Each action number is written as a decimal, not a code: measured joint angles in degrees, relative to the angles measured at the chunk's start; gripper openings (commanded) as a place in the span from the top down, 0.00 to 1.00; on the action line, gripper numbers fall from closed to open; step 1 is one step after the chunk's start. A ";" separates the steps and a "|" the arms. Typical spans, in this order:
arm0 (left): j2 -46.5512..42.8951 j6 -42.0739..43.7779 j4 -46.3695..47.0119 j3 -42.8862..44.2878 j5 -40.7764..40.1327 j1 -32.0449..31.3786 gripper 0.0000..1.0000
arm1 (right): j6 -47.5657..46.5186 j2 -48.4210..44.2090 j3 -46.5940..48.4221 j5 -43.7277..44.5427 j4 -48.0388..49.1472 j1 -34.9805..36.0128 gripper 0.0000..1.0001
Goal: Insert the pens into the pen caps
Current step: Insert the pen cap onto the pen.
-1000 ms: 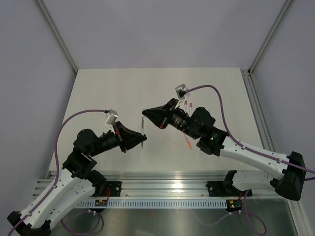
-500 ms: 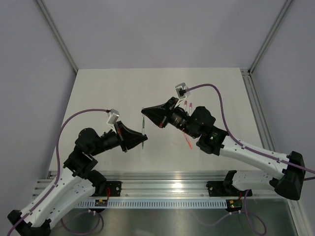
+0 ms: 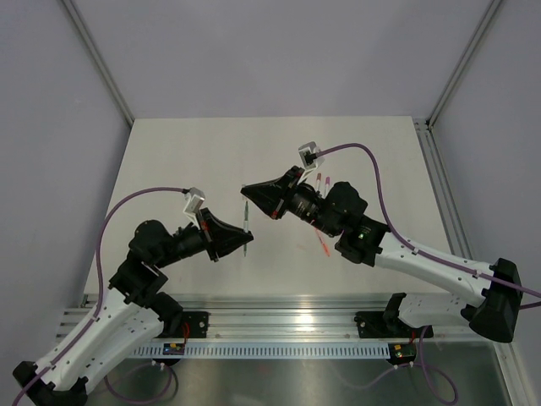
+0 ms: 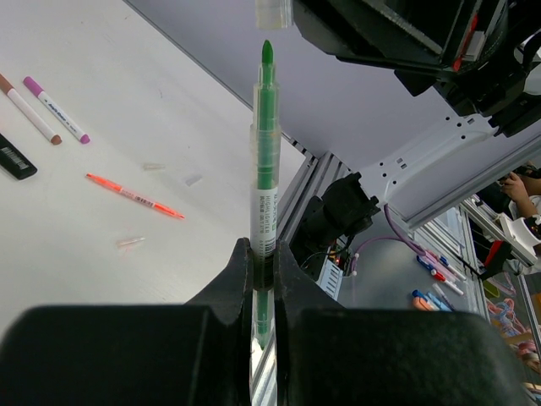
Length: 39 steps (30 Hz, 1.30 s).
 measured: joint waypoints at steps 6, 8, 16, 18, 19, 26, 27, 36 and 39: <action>-0.59 0.00 0.00 0.00 -0.04 0.00 1.00 | -0.35 -0.02 0.00 -0.09 -0.02 0.00 1.00; -0.87 0.02 -0.02 0.00 -0.07 0.00 1.00 | -0.44 -0.02 -0.02 -0.26 0.02 0.00 1.00; -1.27 0.00 -0.04 0.00 -0.39 0.00 1.00 | -0.44 -0.04 -0.37 -1.79 0.04 0.00 1.00; -1.33 0.00 -0.04 0.00 -0.72 0.00 1.00 | -0.44 -0.04 -0.55 -1.84 0.09 0.00 1.00; -1.38 0.02 -0.04 0.00 -0.90 0.00 1.00 | -0.42 -0.07 -0.76 -1.92 0.15 0.00 1.00; -1.79 0.00 -0.92 0.00 -1.57 0.00 1.00 | -0.39 -0.48 -2.32 -2.27 1.33 0.00 1.00; -1.84 0.00 -0.94 0.00 -1.60 0.00 1.00 | -0.39 -0.59 -2.45 -2.27 1.42 0.00 1.00; -0.94 -1.70 0.42 0.00 -1.55 0.00 1.00 | -0.39 -0.79 -5.55 -3.21 5.42 0.20 1.00; 0.46 -2.78 1.22 0.00 -1.27 0.00 1.00 | -0.44 -1.05 -6.86 -2.67 6.84 0.17 1.00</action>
